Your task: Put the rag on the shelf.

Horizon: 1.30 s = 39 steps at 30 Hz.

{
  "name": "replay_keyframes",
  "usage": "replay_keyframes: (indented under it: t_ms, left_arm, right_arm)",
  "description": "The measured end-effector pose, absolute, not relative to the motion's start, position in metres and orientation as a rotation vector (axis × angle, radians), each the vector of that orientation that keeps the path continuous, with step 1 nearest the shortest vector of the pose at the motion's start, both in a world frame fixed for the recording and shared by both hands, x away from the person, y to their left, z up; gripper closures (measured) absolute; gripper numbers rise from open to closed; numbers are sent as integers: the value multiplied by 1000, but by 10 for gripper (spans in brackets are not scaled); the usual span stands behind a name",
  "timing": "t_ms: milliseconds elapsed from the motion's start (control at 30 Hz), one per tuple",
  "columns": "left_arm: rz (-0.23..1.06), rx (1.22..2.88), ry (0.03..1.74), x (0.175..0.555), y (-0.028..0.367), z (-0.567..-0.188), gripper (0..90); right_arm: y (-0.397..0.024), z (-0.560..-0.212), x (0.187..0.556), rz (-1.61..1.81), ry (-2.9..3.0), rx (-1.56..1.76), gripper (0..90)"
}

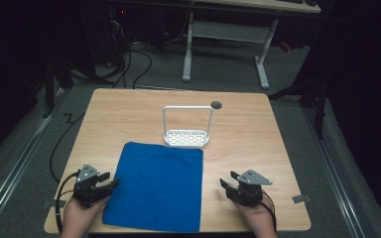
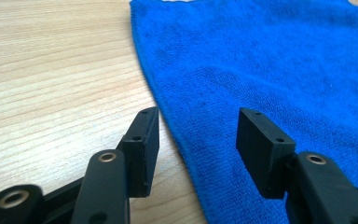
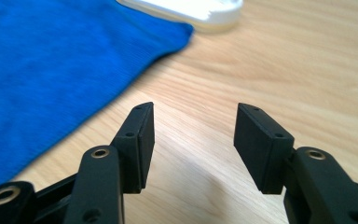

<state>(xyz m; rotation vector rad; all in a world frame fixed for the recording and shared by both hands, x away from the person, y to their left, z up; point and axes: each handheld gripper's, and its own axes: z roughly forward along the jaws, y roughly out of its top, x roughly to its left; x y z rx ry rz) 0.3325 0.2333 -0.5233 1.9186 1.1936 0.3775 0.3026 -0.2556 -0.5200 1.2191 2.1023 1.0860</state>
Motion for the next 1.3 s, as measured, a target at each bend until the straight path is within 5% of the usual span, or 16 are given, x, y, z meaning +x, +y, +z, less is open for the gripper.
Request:
replay_keyframes:
  t_ms: [500, 867, 1300]
  left_arm:
    - [394, 1891, 1208, 339, 238, -527, 461]
    - [447, 1881, 1163, 336, 237, -524, 458]
    - [348, 2022, 1066, 319, 220, -523, 787]
  right_arm:
    - [-253, -523, 310, 1072, 2117, 1243, 495]
    - [-241, -518, 307, 1080, 2137, 1172, 628]
    - [-195, -514, 311, 1183, 2309, 988, 858]
